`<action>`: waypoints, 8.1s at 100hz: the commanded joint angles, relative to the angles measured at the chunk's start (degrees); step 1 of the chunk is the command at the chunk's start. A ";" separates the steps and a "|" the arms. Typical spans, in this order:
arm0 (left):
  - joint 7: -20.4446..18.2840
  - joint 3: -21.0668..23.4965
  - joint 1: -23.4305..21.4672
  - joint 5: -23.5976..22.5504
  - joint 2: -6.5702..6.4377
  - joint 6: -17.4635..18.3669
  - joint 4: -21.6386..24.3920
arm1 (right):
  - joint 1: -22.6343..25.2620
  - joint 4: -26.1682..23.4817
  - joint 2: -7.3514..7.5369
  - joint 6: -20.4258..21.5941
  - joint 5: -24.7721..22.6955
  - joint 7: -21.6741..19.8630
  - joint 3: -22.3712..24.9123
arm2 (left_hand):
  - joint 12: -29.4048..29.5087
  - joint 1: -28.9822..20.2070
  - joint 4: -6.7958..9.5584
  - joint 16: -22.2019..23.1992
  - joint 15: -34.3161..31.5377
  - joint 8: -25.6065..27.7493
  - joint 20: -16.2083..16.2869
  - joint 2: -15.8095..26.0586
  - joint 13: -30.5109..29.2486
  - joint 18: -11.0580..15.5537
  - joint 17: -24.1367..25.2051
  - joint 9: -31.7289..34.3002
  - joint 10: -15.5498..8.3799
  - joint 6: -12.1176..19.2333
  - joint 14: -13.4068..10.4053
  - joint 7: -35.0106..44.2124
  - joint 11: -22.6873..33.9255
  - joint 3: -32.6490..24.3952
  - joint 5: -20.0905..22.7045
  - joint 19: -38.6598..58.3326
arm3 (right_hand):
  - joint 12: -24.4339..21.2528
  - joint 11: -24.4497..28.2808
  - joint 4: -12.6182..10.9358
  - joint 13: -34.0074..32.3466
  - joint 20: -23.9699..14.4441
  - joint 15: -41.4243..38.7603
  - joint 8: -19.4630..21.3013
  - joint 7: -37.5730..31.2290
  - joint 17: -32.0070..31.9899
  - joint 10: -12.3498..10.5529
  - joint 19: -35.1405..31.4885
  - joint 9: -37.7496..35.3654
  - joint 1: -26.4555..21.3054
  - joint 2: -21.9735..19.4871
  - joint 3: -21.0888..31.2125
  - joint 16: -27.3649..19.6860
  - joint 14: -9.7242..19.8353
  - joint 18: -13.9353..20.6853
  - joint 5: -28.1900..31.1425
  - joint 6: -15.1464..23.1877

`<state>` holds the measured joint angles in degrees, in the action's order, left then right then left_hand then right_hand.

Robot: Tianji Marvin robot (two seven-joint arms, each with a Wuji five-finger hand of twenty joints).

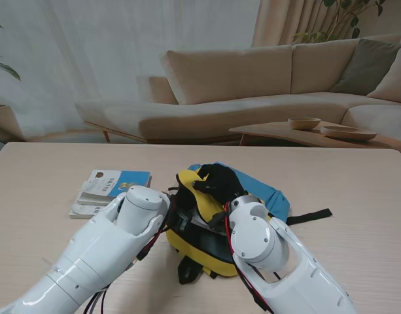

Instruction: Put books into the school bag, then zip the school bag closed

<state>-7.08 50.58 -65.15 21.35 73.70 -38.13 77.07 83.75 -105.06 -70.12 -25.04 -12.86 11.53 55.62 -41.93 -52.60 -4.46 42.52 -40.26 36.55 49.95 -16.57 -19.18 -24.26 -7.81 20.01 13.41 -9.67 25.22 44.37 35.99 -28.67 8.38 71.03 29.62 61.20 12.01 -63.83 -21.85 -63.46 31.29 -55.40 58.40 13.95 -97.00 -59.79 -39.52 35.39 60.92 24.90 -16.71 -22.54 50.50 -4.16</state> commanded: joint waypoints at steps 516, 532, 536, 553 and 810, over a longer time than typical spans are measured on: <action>-14.68 31.04 -9.99 -73.62 -16.24 42.95 0.15 | 15.79 -0.38 5.95 25.74 -17.32 -8.40 10.04 | 15.16 9.66 2.20 -12.09 25.88 -8.95 -12.97 1.60 9.44 6.18 12.66 -4.63 -7.39 9.09 -11.52 -12.31 -17.73 -1.00 0.42 -44.25 | -11.91 -28.85 -8.24 37.35 9.38 48.01 -12.57 25.70 -48.76 -7.75 44.68 32.16 21.31 -3.68 -10.10 -12.50 11.54 2.79 -25.71 3.18; -13.50 27.46 -6.04 -72.36 -16.21 41.13 -5.97 | 16.30 -0.96 5.93 26.04 -17.05 -8.35 10.60 | 14.96 7.61 1.86 -12.01 25.35 -8.68 -12.65 1.58 9.74 6.64 12.84 -5.20 -7.76 10.04 -11.97 -11.08 -17.07 -0.75 0.09 -42.90 | -11.88 -28.79 -8.24 37.23 9.43 47.87 -12.66 25.58 -48.66 -7.83 44.56 32.08 21.31 -3.60 -9.67 -12.44 11.49 2.93 -25.49 3.12; -13.34 26.58 -5.27 -72.31 -16.23 40.72 -7.24 | 16.37 -1.02 5.92 26.14 -16.96 -8.32 10.71 | 14.96 7.48 1.82 -12.08 25.43 -8.72 -12.68 1.34 10.06 6.75 12.91 -5.51 -7.73 10.00 -12.02 -11.09 -17.03 -0.73 -0.32 -42.73 | -11.87 -28.76 -8.24 37.22 9.45 47.85 -12.68 25.58 -48.67 -7.83 44.55 32.07 21.25 -3.56 -9.53 -12.43 11.44 2.93 -25.50 3.08; -12.46 23.35 -2.58 -71.33 -16.25 40.30 -11.88 | 16.64 -1.11 5.88 26.45 -16.43 -8.30 11.18 | 16.58 9.04 1.44 -14.06 27.59 -15.40 -14.87 -1.04 12.98 8.31 13.04 -8.81 -10.24 11.67 -14.12 -21.62 -18.60 -3.43 0.04 -44.41 | -11.83 -28.67 -8.23 37.08 9.51 47.77 -12.76 25.53 -48.65 -7.81 44.50 32.01 21.17 -3.41 -9.07 -12.40 11.51 3.04 -25.44 3.08; 4.25 -5.19 20.28 -60.72 -13.35 49.19 -43.18 | 17.80 -2.81 5.28 25.88 -13.34 -7.20 13.71 | -36.84 -6.81 -3.94 23.16 -22.74 -2.64 -12.35 -12.17 -5.43 1.24 8.98 23.51 -19.32 16.23 -10.25 12.22 36.32 -14.42 28.39 -16.84 | -11.53 -27.92 -8.67 36.56 9.32 47.05 -12.55 24.72 -48.44 -7.50 43.77 31.49 20.57 -2.51 -3.61 -12.01 11.49 4.17 -23.87 2.41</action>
<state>-0.95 44.47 -43.61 -39.17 60.21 11.55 32.27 100.93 -107.49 -64.39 0.81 -26.20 5.10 69.44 -80.81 -50.47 -12.85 65.44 -61.67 33.02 38.97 -34.78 -24.38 -19.93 0.38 38.13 -0.91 2.53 13.20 52.18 65.78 -38.46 30.99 51.73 18.16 32.39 4.43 -29.03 -13.26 -16.58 18.98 -30.00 10.36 8.05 -53.29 -28.88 -19.49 32.06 55.84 12.99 -6.88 -19.95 26.21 -1.78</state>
